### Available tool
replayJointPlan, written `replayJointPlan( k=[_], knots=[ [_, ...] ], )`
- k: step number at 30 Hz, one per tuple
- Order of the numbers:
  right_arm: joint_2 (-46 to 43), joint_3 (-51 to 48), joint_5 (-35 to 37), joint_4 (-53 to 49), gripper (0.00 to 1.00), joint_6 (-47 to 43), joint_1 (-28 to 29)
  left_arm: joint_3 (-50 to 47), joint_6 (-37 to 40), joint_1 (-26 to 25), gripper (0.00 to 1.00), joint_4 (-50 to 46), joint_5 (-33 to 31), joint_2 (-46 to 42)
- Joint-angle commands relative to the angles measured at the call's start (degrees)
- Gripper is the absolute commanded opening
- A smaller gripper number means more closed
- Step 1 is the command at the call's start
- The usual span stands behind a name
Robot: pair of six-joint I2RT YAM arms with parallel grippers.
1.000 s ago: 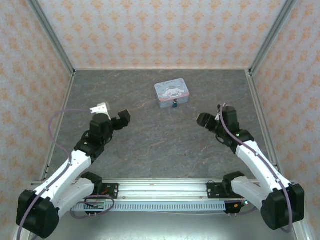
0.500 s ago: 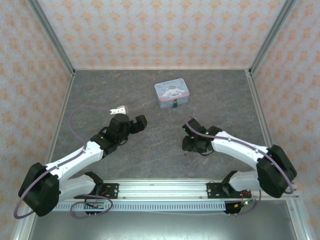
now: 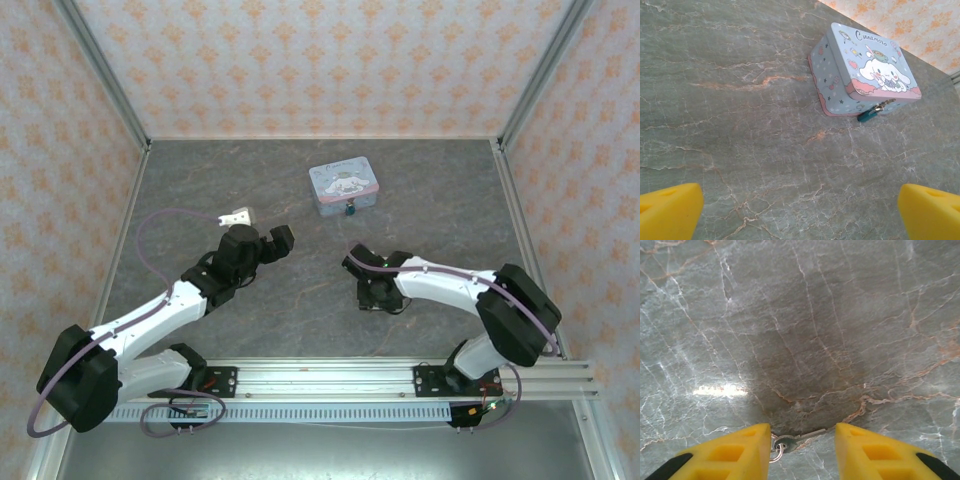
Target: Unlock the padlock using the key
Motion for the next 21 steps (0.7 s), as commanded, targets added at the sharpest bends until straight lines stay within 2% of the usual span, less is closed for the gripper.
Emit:
replayJointPlan(
  k=[1,14,21],
  knots=[
    [1.25,1.18,-0.04,-1.96,0.38,0.16,0.59,0.96,-0.64,-0.50,1.00,-1.39,-2.54,-0.89],
    [2.55,0.62,-2.93,-0.98,0.37,-0.20,1.21,1.55,-0.39,-0.51,1.00,-2.44,-2.93,-0.80],
    [2.32,-0.51,-3.50,-1.62,0.31,0.59,2.20,1.90,-0.36,-0.50,1.00,-3.01,-2.88,-0.57]
  ],
)
